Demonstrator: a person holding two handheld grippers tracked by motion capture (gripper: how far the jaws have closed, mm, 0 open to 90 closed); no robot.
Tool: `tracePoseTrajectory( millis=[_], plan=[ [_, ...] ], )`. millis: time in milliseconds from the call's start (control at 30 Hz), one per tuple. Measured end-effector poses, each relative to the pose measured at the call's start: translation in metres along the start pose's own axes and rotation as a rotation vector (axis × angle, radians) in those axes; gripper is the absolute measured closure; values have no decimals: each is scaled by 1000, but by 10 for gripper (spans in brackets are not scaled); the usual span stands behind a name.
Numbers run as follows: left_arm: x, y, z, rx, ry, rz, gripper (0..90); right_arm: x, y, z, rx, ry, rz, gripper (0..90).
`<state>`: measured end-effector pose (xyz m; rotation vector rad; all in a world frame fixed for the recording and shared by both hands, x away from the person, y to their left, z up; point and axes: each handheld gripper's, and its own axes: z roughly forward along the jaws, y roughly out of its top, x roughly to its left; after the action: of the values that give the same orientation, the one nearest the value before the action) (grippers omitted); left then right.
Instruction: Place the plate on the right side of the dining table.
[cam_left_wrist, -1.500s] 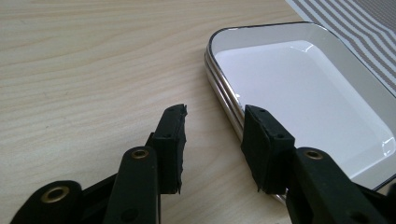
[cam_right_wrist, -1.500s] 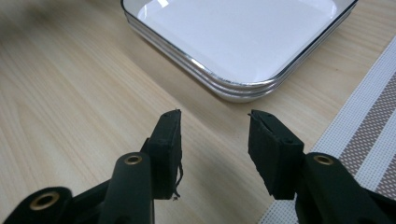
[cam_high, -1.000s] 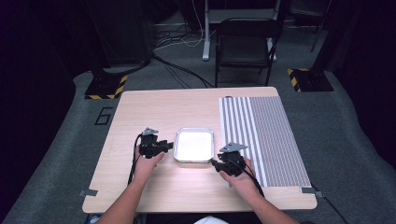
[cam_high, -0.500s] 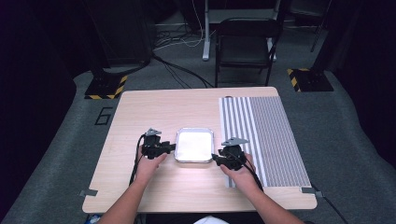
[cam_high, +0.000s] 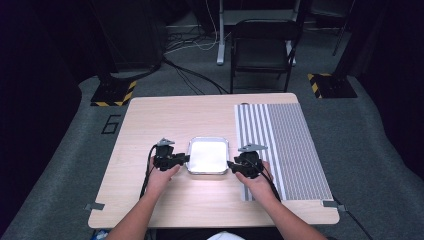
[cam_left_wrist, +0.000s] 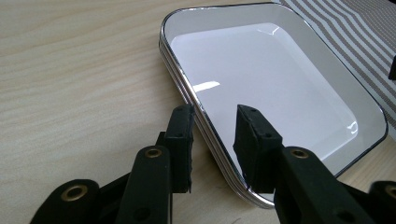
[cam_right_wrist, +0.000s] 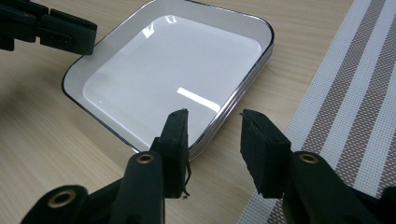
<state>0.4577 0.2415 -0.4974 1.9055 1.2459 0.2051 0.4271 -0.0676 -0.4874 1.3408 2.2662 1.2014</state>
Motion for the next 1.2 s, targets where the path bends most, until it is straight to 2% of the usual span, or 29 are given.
tracePoseTrajectory(
  millis=[200, 233, 433, 533, 700, 833, 1000, 1033, 1200],
  plan=[
    [0, -2, 1, 11, -10, -8, 680, -1, 1, 4, 7, 16, 21, 601],
    [0, -2, 2, 16, -15, -5, 680, -2, 2, 6, 12, 22, 42, 590],
    [-1, -3, 2, 20, -45, -24, 678, -6, 2, 12, 30, 52, 85, 578],
    [-1, -3, 2, 25, -47, -14, 677, -7, 2, 13, 37, 58, 107, 578],
    [-1, -4, 2, 22, -52, -35, 675, -8, 2, 16, 55, 80, 115, 571],
    [-2, -5, 2, 22, -72, -51, 677, -11, 2, 17, 64, 99, 158, 573],
    [-7, -6, 4, 32, -87, -38, 680, -15, 2, 16, 62, 104, 166, 577],
    [-10, -6, 5, 37, -88, -32, 678, -16, 2, 16, 65, 107, 185, 585],
    [-13, -6, 6, 37, -87, -35, 672, -20, 3, 14, 65, 121, 201, 592]
  ],
)
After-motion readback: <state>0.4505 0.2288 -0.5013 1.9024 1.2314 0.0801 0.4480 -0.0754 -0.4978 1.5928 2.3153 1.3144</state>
